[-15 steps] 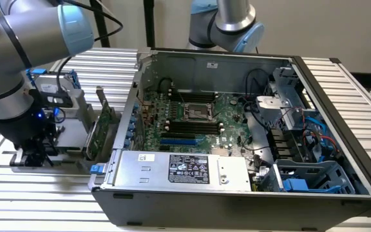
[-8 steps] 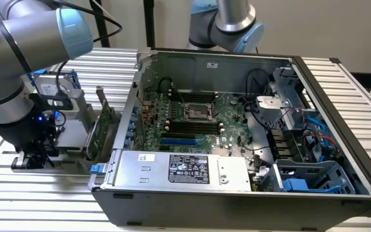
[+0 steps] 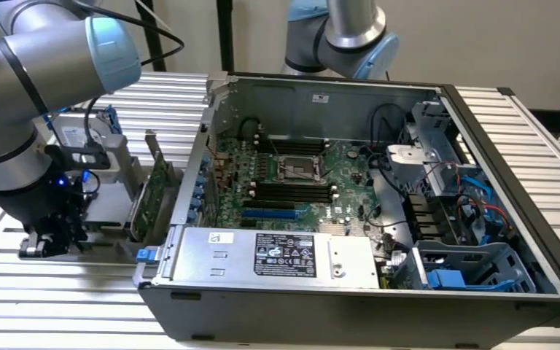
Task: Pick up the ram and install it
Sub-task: 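Pick up the ram and move it above insertion slot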
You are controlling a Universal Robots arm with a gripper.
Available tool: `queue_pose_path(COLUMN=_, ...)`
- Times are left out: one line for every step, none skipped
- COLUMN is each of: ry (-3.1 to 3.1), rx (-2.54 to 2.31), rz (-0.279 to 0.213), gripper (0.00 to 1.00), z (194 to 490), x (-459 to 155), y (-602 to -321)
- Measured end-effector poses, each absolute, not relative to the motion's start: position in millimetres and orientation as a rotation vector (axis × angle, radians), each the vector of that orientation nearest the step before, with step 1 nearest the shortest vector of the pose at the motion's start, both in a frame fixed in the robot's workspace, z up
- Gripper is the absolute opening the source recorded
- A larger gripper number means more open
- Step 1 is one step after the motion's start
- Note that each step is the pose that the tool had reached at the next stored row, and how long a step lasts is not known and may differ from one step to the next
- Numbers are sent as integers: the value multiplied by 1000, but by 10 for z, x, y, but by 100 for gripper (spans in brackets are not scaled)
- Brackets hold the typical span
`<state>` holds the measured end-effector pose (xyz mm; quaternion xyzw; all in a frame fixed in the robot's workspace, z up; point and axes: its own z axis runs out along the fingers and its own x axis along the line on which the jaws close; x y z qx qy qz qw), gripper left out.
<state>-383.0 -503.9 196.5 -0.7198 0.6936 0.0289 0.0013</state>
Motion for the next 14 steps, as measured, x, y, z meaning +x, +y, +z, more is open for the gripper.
queue_pose_path(ry=2177, rx=-2259, rz=91, gripper=0, z=1963, x=-3830, y=-5039)
queue_pose_path(ry=2177, rx=-2259, rz=91, gripper=0, z=1963, x=-3831, y=-5039)
queue_pose_path(ry=2177, rx=-2259, rz=91, gripper=0, z=1962, x=-3831, y=-5039)
queue_pose_path(ry=2177, rx=-2259, rz=91, gripper=0, z=1962, x=-3833, y=-5039)
queue_pose_path(ry=2177, rx=-2259, rz=91, gripper=0, z=1962, x=-3836, y=-5039)
queue_pose_path(ry=2177, rx=-2259, rz=91, gripper=0, z=1962, x=-3837, y=-5039)
queue_pose_path(ry=2177, rx=-2259, rz=91, gripper=0, z=1961, x=-3839, y=-5039)
queue_pose_path(ry=2177, rx=-2259, rz=91, gripper=0, z=1961, x=-3840, y=-5039)
queue_pose_path(ry=2177, rx=-2259, rz=91, gripper=0, z=1960, x=-3841, y=-5039)
queue_pose_path(ry=2177, rx=-2259, rz=91, gripper=0, z=1960, x=-3843, y=-5039)
queue_pose_path(ry=2177, rx=-2259, rz=91, gripper=0, z=1961, x=-3844, y=-5039)
queue_pose_path(ry=2177, rx=-2259, rz=91, gripper=0, z=1961, x=-3845, y=-5039)
queue_pose_path(ry=2177, rx=-2259, rz=91, gripper=0, z=1960, x=-3845, y=-5039)
queue_pose_path(ry=2177, rx=-2259, rz=91, gripper=0, z=1960, x=-3845, y=-5039)
